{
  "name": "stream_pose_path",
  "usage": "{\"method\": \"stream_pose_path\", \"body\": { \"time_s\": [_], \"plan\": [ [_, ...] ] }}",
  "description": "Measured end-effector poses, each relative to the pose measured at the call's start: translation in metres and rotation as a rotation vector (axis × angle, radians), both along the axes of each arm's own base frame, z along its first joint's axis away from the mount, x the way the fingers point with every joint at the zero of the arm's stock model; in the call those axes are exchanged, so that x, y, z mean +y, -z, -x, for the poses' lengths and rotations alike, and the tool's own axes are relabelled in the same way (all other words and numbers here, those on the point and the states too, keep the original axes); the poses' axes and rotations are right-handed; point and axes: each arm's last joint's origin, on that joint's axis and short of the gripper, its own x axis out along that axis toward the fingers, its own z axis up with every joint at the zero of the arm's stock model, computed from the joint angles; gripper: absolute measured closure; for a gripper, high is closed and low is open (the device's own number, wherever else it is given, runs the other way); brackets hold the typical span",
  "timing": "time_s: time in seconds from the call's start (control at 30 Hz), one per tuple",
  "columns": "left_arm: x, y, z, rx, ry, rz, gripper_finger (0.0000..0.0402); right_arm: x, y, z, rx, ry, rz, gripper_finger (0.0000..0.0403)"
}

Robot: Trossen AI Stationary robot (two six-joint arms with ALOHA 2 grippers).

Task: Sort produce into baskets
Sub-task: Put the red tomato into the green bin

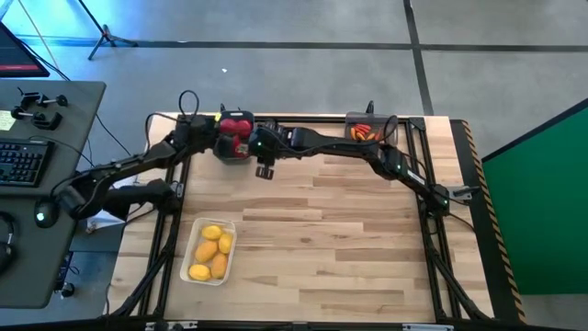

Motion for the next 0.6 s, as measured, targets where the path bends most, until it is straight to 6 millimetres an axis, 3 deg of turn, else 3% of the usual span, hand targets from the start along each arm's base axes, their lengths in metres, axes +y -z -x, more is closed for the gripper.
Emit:
{"method": "stream_pose_path", "body": {
  "time_s": [0.1,0.17,0.33,0.47,0.6],
  "plan": [
    [0.011,-0.001,-0.001,0.015,-0.026,0.008,0.0174,-0.005,-0.001,-0.001,-0.02,0.004,0.009,0.0364],
    [0.018,0.0,-0.003,0.043,-0.043,0.014,0.0174,-0.006,-0.002,-0.001,-0.03,0.007,0.006,0.0392],
    [0.032,0.002,-0.007,0.091,-0.066,0.047,0.0171,-0.006,-0.002,-0.001,-0.036,0.014,0.004,0.0378],
    [0.037,0.003,-0.01,0.109,-0.074,0.058,0.0149,-0.009,0.0,-0.001,-0.035,0.016,0.006,0.0398],
    [0.037,0.002,-0.009,0.135,-0.086,0.034,0.0129,-0.013,0.032,0.0,-0.016,0.039,-0.01,0.0398]
  ]
}}
